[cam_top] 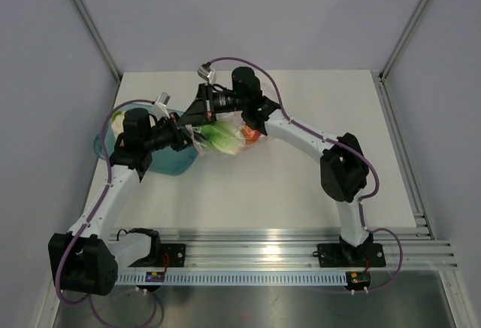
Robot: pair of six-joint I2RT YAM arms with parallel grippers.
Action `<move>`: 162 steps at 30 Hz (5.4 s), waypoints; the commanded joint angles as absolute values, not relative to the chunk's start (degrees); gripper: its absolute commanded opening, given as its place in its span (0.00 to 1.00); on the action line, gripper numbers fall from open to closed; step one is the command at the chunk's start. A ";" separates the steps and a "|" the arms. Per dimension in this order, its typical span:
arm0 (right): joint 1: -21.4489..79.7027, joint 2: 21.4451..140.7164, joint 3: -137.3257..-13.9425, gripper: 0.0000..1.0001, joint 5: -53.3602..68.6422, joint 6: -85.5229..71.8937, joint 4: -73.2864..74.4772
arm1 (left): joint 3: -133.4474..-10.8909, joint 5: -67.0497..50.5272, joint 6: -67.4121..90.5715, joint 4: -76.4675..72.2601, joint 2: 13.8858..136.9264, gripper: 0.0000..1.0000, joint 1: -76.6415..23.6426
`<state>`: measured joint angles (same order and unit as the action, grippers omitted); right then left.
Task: Place the food in the zip-top bag and seal the zipper
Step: Place the fake vegetable in the zipper food storage bag, then adjust the zipper food storage bag at the center of the board.
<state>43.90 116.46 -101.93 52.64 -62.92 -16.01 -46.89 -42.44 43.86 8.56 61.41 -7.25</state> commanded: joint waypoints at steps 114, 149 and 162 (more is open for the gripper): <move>38.06 110.22 -84.99 0.00 43.06 -93.24 -58.27 | -51.79 -26.06 45.43 32.65 46.93 0.73 12.92; 37.62 111.71 -89.74 0.01 47.20 -98.00 -64.34 | -41.04 -53.52 62.49 -4.83 67.41 0.49 10.64; 37.71 111.01 -89.39 0.01 47.11 -97.47 -63.72 | -41.92 -55.11 62.58 -7.38 67.50 0.49 6.24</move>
<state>37.65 113.12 -87.00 47.27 -97.62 -59.94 -39.97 -52.69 63.05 -4.10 67.35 7.11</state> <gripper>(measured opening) 0.032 0.492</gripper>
